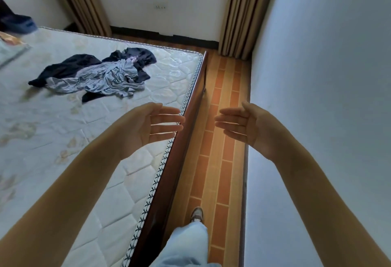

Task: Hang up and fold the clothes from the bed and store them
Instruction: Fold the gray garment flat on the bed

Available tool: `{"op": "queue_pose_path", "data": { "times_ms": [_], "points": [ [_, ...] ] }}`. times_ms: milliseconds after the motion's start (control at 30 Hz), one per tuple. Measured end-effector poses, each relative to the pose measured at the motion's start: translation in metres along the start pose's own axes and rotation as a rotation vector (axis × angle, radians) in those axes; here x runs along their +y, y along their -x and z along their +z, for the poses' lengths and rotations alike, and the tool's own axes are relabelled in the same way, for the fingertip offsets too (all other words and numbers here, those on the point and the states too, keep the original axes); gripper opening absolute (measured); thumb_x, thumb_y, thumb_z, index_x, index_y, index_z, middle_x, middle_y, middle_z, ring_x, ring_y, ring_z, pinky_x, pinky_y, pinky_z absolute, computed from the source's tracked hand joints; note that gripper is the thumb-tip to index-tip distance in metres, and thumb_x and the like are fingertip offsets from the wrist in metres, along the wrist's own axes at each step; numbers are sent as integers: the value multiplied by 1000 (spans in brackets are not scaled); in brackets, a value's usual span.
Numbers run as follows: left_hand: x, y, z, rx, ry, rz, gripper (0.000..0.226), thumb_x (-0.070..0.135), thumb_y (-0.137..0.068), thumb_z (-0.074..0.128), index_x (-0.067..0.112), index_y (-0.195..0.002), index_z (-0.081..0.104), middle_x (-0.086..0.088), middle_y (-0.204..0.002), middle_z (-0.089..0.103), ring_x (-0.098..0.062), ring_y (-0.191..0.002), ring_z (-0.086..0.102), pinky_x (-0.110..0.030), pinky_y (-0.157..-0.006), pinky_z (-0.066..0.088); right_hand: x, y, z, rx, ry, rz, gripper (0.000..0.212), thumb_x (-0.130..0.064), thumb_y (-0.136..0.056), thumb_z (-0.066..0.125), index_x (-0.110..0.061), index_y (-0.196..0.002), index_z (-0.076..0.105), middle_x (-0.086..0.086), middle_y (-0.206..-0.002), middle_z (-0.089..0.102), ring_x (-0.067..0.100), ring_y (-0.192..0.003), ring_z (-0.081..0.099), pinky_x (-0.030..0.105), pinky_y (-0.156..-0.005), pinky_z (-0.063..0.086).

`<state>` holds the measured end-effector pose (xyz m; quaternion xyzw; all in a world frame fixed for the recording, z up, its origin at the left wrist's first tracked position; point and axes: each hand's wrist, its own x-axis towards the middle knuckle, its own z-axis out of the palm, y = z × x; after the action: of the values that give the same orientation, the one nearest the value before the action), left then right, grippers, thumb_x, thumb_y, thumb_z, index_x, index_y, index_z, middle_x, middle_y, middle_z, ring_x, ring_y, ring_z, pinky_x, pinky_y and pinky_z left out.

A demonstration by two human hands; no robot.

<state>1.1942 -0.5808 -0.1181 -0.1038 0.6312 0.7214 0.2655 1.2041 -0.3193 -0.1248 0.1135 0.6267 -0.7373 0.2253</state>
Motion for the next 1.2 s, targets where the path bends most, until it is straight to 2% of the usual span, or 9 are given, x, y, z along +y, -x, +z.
{"op": "queue_pose_path", "data": {
  "times_ms": [200,367,467,633,933,1200],
  "points": [
    [77,-97,-6,-1,-10,64,40,24,-103,34,1,-121,62,-14,-115,71,-30,-109,67,-42,-97,50,-77,-91,-16,-5,2,-68,51,-38,-107,28,-8,-113,68,8,-109,74,21,-104,71,35,-96,50],
    [108,-181,-1,-32,48,7,39,21,-102,35,-2,-119,62,-18,-115,70,-33,-108,67,-42,-95,54,-106,-158,-61,77,-2,-25,51,-38,-107,28,-7,-117,67,7,-111,74,22,-104,71,36,-98,51],
    [118,-231,-1,-10,64,-43,39,21,-102,35,-2,-118,63,-19,-115,69,-33,-108,67,-43,-98,50,-120,-201,-87,99,15,23,51,-39,-107,28,-7,-117,66,7,-111,74,22,-103,71,33,-94,53],
    [148,-311,7,23,74,-40,40,21,-103,34,-2,-118,63,-18,-114,70,-32,-108,67,-43,-98,50,-159,-282,-128,62,32,43,51,-38,-107,28,-7,-118,66,8,-111,74,23,-104,71,33,-94,52],
    [249,-473,33,63,74,26,40,25,-103,35,3,-116,64,-14,-114,71,-29,-108,68,-40,-96,49,-266,-435,-203,7,57,20,50,-38,-107,28,-8,-114,68,7,-108,75,21,-103,71,33,-93,52],
    [293,-573,19,128,111,-41,40,25,-103,35,2,-118,64,-15,-114,71,-30,-108,67,-41,-95,50,-315,-555,-231,-72,65,97,51,-37,-107,28,-6,-119,67,10,-112,73,22,-106,70,36,-95,51]
  ]
}}
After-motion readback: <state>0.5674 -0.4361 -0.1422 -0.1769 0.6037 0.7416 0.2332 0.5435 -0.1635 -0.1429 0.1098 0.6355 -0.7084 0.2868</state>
